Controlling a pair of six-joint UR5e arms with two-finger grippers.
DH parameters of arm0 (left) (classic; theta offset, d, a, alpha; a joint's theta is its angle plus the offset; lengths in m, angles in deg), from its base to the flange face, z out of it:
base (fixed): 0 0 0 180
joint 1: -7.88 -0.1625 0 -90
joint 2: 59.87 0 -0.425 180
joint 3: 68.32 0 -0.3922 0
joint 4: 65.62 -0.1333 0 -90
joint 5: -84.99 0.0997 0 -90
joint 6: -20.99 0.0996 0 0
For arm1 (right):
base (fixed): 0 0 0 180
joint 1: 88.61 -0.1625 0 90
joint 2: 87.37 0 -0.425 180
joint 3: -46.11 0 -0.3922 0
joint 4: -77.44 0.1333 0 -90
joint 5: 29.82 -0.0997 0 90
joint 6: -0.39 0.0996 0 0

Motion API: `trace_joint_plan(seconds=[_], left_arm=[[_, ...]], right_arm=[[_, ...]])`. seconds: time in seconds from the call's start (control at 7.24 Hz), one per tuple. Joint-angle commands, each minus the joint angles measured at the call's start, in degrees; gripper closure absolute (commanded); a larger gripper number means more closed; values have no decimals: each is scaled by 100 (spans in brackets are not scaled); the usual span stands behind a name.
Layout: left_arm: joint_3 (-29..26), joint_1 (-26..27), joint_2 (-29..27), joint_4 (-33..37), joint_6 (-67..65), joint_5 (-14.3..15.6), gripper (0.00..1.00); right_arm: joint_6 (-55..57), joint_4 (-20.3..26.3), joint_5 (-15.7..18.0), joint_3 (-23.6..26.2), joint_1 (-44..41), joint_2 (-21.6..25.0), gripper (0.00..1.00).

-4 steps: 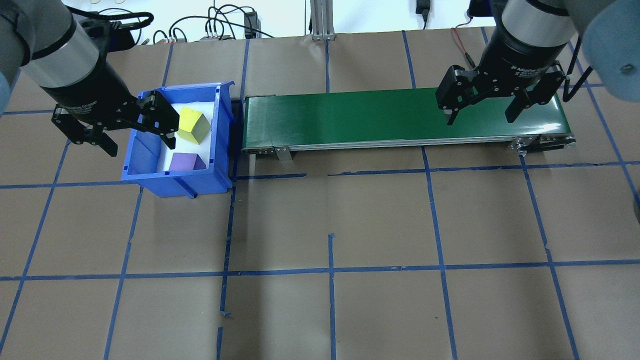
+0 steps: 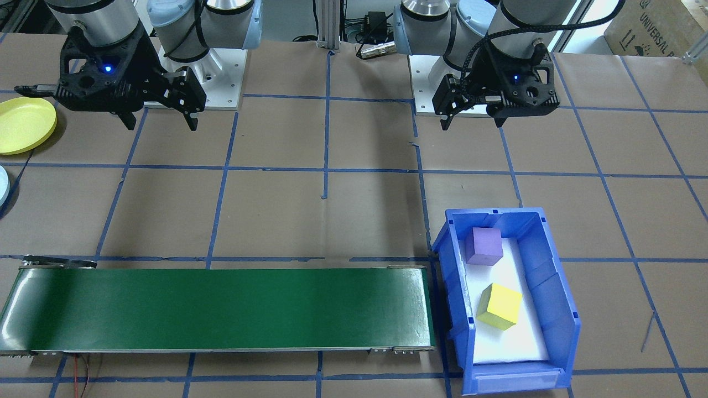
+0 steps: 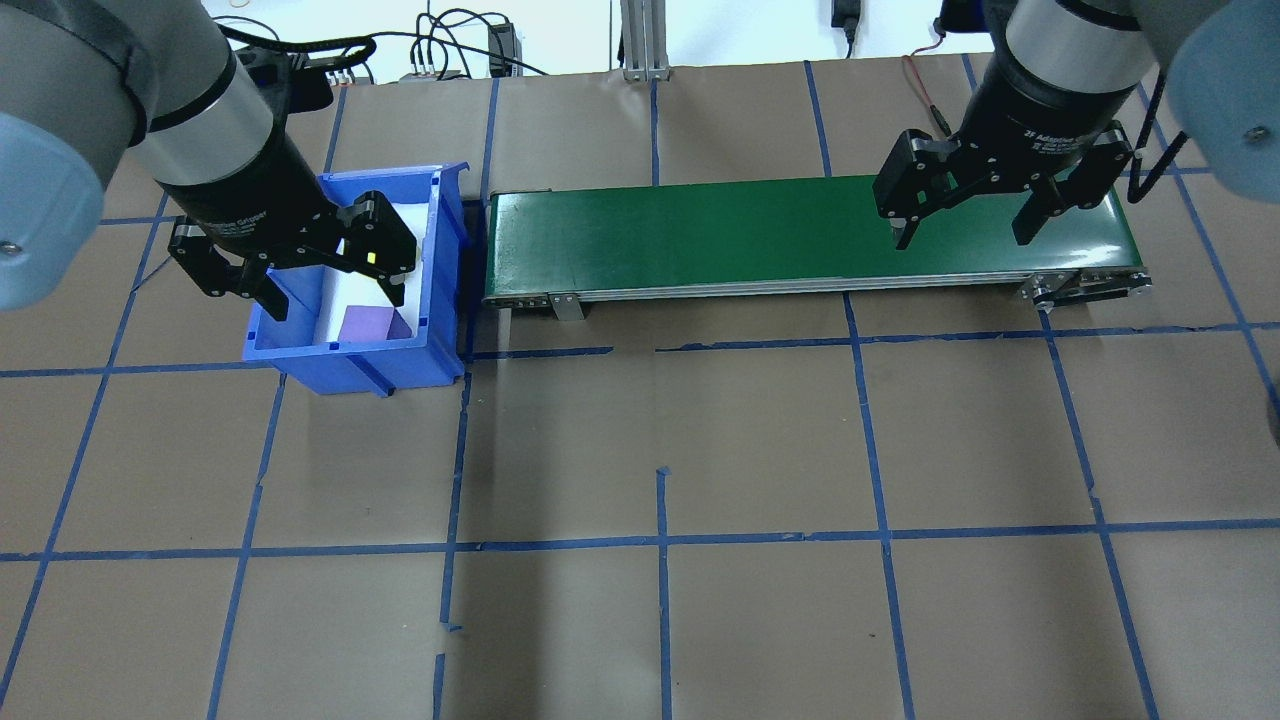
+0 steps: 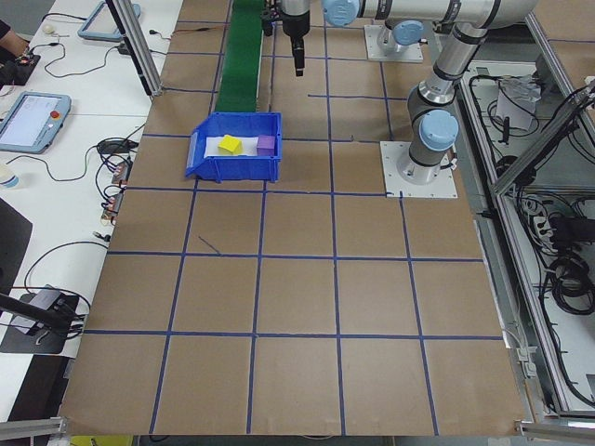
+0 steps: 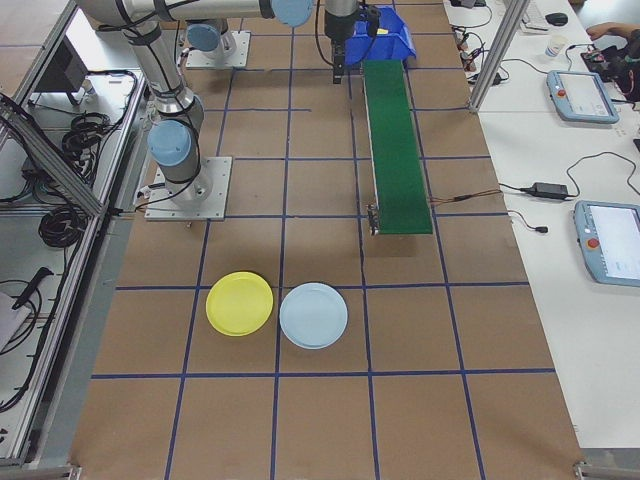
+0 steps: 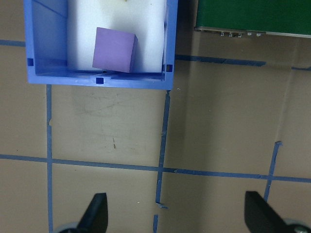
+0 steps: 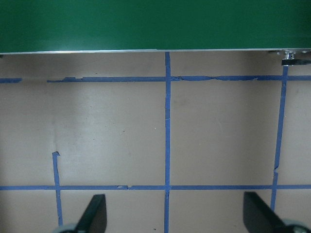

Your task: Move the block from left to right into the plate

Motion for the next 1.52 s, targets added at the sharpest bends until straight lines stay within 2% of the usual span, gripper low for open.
trace_joint_plan(seconds=[0.0, 0.14, 0.28, 0.55, 0.97, 1.24, 1.38], left_arm=[[-54, -121, 21, -122, 90, 58, 0], [-71, -305, 39, -132, 377, 50, 0], [24, -489, 30, -532, 859, -2, 0], [191, -1059, -127, -764, 1851, -20, 0], [674, -1142, -593, -1122, 1901, -20, 0], [964, -1133, -1180, -2096, 1883, -29, 0], [1026, -1133, -1409, -2361, 1892, -308, 0]], right_arm=[[-1, 0, 1, 9, 8, 0, 0], [-1, 0, 1, 0, 8, 0, 0], [-1, 0, 1, 0, 8, -9, 0], [-1, 0, 1, 0, 8, -9, 0], [-1, 0, 1, 9, 8, -9, 0], [-10, 0, 1, 9, 8, -9, 0], [-1, 0, 1, 9, 8, -9, 0]])
